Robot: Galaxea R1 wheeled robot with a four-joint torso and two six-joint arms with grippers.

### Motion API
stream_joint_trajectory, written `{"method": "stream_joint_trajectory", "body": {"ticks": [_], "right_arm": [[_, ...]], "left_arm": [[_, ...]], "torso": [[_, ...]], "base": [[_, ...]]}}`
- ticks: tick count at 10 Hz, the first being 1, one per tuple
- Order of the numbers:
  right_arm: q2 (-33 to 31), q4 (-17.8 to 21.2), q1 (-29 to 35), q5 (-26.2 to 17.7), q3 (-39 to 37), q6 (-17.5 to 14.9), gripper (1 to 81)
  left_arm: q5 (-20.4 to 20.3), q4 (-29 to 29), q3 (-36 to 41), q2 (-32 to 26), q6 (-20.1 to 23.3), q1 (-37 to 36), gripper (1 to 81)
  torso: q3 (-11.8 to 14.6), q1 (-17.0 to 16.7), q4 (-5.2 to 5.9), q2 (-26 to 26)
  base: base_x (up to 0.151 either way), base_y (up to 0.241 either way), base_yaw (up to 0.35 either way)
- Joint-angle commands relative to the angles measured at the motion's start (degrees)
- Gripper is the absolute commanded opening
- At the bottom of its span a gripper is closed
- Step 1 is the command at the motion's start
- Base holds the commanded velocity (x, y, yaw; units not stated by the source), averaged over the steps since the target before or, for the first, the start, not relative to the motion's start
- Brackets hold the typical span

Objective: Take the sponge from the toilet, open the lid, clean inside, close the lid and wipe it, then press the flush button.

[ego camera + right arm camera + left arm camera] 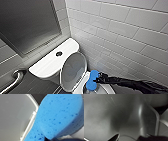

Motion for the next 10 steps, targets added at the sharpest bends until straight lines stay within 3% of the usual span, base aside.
{"method": "stream_joint_trajectory", "body": {"ticks": [1, 2, 3, 5, 10], "right_arm": [[0.2, 0.3, 8.0, -2.4, 1.4, 0.0, 1.0], [0.4, 0.2, 8.0, -2.5, 1.4, 0.0, 1.0], [0.6, 0.2, 8.0, -2.5, 1.6, -0.1, 1.0], [1.8, -0.8, 8.9, -2.7, 1.4, -0.1, 1.0], [3.5, -1.0, 8.8, -4.2, -2.6, -0.1, 1.0]], "left_arm": [[4.3, -0.4, 0.1, 0.4, -0.1, 0.9, 81.1], [4.2, -0.3, 0.1, 0.5, -0.1, 0.9, 81.1], [4.2, -0.3, 0.1, 0.5, -0.1, 0.9, 81.1], [4.2, -0.3, 0.1, 0.5, -0.1, 0.9, 81.1], [4.2, -0.3, 0.1, 0.6, -0.1, 0.9, 81.1]], "torso": [[-1.9, 0.0, 5.01, 0.0], [-1.5, 0.0, 5.51, 0.0], [-0.4, 0.0, 1.20, 0.0], [-0.6, 0.0, 2.68, 0.0], [-0.6, 0.0, 2.68, 0.0]], "base": [[0.000, 0.000, 0.000], [0.000, 0.000, 0.000], [0.000, 0.000, 0.000], [0.000, 0.000, 0.000], [0.000, 0.000, 0.000]]}}
